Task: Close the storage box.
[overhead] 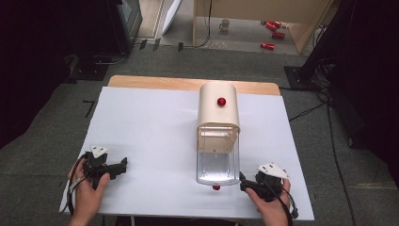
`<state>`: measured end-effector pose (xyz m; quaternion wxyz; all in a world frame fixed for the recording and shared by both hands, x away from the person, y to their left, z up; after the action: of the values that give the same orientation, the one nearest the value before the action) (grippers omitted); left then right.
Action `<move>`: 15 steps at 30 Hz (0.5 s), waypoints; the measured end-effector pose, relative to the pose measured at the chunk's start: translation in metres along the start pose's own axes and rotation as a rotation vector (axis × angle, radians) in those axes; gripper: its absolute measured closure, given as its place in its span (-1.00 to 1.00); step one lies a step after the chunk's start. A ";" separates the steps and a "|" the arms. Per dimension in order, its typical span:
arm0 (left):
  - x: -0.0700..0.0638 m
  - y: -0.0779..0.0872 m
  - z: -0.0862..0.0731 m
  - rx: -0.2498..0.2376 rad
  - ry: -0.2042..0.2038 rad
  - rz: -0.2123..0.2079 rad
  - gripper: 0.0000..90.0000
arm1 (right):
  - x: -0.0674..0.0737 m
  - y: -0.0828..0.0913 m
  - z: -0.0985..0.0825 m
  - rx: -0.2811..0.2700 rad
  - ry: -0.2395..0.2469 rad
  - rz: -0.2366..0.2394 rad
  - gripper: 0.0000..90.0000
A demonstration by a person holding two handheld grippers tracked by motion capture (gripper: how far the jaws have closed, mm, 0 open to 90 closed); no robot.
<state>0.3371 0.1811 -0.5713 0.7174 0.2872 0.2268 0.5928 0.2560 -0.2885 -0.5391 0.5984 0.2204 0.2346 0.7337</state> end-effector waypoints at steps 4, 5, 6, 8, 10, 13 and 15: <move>0.000 0.000 0.000 0.000 0.000 0.000 -1.00 | 0.010 0.006 -0.001 0.005 0.017 0.025 -0.69; 0.000 0.000 0.000 0.000 0.000 0.000 -1.00 | 0.014 0.010 -0.001 0.005 0.028 0.033 -0.68; 0.000 0.000 0.000 0.000 0.000 0.000 -1.00 | 0.016 0.011 -0.002 0.006 0.032 0.037 -0.64; 0.000 0.000 0.000 0.000 0.000 0.000 -1.00 | 0.017 0.013 -0.003 0.005 0.037 0.038 -0.60; 0.000 0.000 0.000 0.000 0.000 0.000 -1.00 | 0.019 0.016 -0.005 0.003 0.040 0.038 -0.56; 0.000 0.000 0.000 0.000 0.000 0.000 -1.00 | 0.023 0.022 -0.010 0.010 0.042 0.060 -0.57; 0.000 0.000 0.000 0.000 0.000 0.000 -1.00 | 0.024 0.024 -0.012 0.012 0.049 0.063 -0.57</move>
<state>0.3371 0.1811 -0.5713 0.7174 0.2873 0.2268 0.5928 0.2255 -0.2705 -0.5330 0.5676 0.2131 0.2465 0.7561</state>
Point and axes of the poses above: each handheld gripper's, and its own axes: y roughly backward along the jaws, z roughly out of its top, x roughly to its left, the point moved 10 cm from there along -y, roughly forward along the jaws, and after that the axes turned 4 degrees about -x, right-handed, at the moved point
